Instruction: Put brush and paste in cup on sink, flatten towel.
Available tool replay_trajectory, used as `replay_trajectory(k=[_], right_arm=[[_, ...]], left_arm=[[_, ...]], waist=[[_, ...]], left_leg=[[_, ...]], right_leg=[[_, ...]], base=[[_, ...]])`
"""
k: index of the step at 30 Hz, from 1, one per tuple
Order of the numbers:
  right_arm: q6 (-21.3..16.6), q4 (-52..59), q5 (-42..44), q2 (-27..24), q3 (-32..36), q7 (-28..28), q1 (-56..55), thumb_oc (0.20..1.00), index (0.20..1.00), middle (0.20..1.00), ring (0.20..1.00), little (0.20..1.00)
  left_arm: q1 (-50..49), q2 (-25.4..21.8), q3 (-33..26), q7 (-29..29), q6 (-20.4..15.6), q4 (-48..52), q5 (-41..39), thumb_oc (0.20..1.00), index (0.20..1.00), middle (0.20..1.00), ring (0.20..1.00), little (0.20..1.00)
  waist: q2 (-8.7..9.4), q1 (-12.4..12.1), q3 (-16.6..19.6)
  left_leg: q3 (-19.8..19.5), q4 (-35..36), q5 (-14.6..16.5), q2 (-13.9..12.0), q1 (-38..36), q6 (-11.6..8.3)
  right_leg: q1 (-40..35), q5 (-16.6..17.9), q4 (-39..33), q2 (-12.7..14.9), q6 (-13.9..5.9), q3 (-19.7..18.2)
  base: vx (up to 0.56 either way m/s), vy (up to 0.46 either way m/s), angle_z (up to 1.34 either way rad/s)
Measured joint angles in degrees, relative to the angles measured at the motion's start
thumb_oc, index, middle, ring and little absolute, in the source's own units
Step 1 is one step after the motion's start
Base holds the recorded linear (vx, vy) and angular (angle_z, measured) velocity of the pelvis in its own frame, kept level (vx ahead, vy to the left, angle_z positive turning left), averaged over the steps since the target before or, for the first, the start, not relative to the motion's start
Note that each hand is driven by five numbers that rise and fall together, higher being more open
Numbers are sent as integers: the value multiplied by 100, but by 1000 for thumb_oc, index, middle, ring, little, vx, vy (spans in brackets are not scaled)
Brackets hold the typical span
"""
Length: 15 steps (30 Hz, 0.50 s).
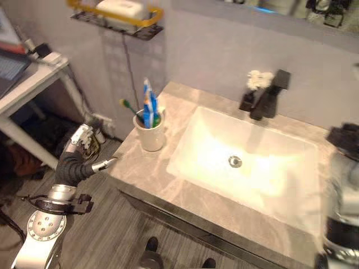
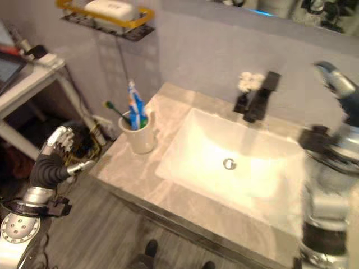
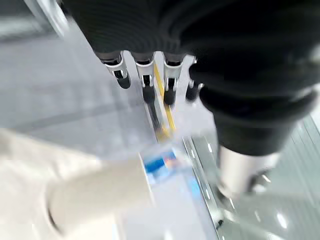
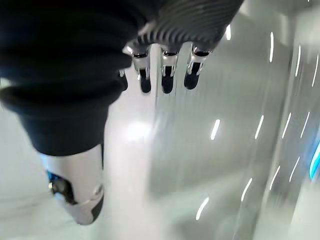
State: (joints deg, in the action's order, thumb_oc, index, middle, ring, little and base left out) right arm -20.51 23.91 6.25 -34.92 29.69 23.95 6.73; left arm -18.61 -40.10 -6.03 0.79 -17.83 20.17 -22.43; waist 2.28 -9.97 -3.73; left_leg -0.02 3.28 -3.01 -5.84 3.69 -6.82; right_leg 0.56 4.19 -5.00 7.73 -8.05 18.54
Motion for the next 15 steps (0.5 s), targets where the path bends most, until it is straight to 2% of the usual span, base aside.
replay_trajectory(k=[2,3,4,7,8,11,12,15], right_arm=[[-37,-184,-115,-140,476,206,-362,1000,1000,1000,1000,1000],[-65,-364,-151,-134,720,398,-453,1000,1000,1000,1000,1000],[-111,-597,-319,-186,1098,619,-832,1000,1000,1000,1000,1000],[-107,-934,-519,-281,1521,983,-1170,1000,1000,1000,1000,1000],[-145,-1242,-692,-287,1978,1247,-1378,1000,1000,1000,1000,1000],[-67,-1809,-841,-275,2271,1785,-1662,1000,1000,1000,1000,1000],[-91,-2399,-1010,-212,2491,2035,-2032,1000,1000,1000,1000,1000],[87,-3474,-856,66,2530,2444,-2109,1000,1000,1000,1000,1000]], left_arm=[[-284,5,-8,-76,-11,-102,7,200,200,200,200,200],[-366,-5,27,-162,15,-280,71,200,200,200,200,200],[-437,-49,-35,-187,3,-427,224,200,200,200,200,200],[-631,-81,-51,-181,-7,-693,360,200,200,200,200,200],[-749,-136,-28,-178,-9,-827,470,200,200,200,200,200],[-929,-292,113,-178,15,-1074,587,200,200,200,200,200],[-1009,-302,125,-171,16,-1080,616,200,200,200,200,200],[-1232,-465,301,-149,33,-1073,676,200,200,200,200,200]], waist=[[-46,135,76],[-88,312,117],[-90,387,157],[-79,492,228],[-64,521,234],[-9,611,288],[22,588,314],[53,599,342]], left_leg=[[91,10,14,-29,13,22],[114,21,15,-50,-12,22],[167,92,12,-88,-64,18],[231,99,13,-116,-54,19],[229,104,13,-122,-46,20],[239,104,16,-122,-58,23],[232,110,18,-115,-39,28],[229,113,35,-98,-47,57]], right_leg=[[58,23,1,-23,21,-118],[51,22,0,-47,24,-136],[60,13,-1,-85,32,-165],[137,-6,-1,-109,33,-245],[155,-18,-1,-108,16,-245],[155,-20,-2,-112,13,-261],[170,-26,-2,-78,7,-240],[170,-26,-1,-81,5,-247]], base=[[16,-13,-30],[34,-20,-20],[11,-18,-14],[13,-10,-14],[7,-11,-4],[0,0,0],[1,1,4],[-7,1,1]])
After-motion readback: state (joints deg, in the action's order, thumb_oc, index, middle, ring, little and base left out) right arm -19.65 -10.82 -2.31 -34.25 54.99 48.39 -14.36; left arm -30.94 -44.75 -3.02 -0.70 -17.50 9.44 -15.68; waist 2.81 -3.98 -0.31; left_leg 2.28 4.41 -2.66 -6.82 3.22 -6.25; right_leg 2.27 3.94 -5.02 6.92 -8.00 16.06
